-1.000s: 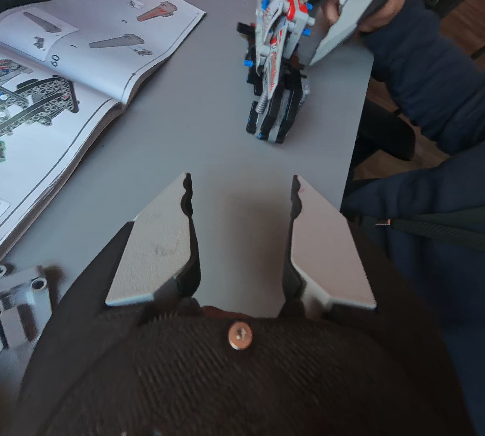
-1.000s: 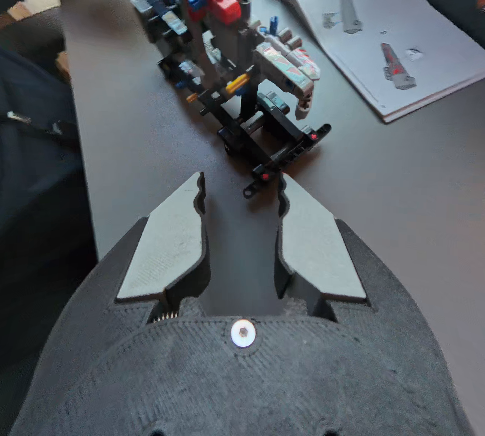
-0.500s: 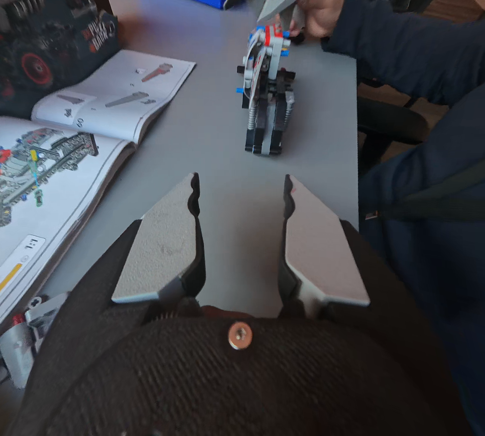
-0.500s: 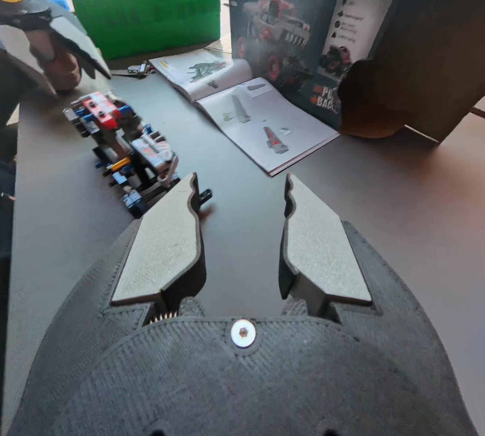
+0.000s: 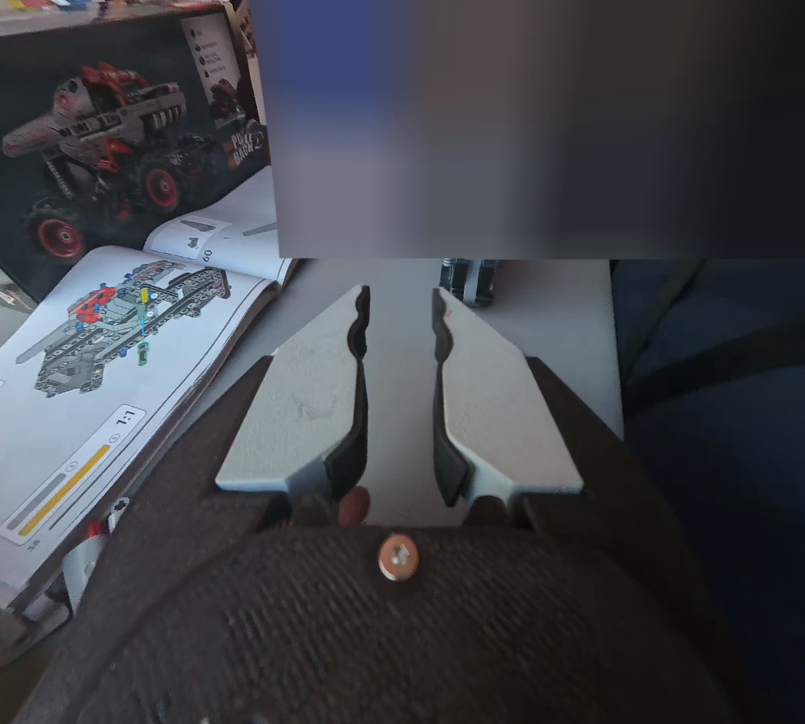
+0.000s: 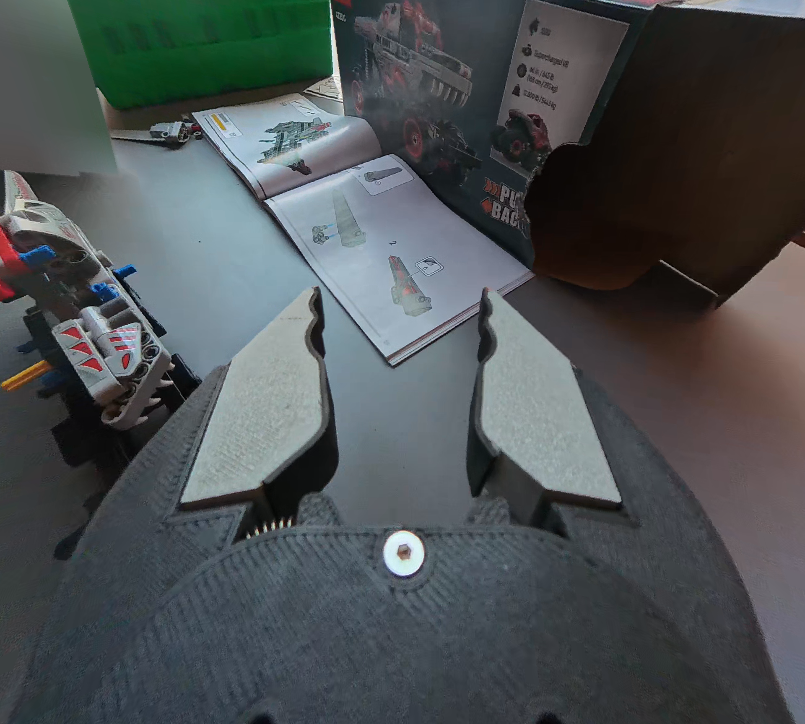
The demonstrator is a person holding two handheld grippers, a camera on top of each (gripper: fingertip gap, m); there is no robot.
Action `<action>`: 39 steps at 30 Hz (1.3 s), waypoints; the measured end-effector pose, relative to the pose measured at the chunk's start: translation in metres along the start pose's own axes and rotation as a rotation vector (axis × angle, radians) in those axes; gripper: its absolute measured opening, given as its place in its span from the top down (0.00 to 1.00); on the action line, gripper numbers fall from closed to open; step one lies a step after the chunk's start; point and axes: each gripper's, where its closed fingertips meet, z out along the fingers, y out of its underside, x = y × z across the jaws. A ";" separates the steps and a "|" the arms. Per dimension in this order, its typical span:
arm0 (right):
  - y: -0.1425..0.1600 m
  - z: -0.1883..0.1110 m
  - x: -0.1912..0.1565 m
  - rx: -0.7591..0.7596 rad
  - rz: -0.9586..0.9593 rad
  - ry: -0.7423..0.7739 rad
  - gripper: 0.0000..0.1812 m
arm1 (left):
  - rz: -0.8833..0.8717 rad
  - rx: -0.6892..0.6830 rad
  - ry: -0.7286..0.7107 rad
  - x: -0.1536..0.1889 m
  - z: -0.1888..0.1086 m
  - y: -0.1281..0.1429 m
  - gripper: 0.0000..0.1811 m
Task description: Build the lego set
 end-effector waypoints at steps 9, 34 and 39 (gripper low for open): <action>-0.006 -0.007 0.001 0.057 0.015 -0.004 0.60 | -0.059 -0.088 0.072 0.003 0.009 0.011 0.79; -0.007 -0.011 0.000 0.067 0.004 0.037 0.64 | 0.049 -0.078 0.067 0.013 0.009 0.010 0.85; -0.006 -0.011 0.000 0.060 -0.011 0.048 0.64 | 0.037 -0.076 0.065 0.012 0.009 0.009 0.84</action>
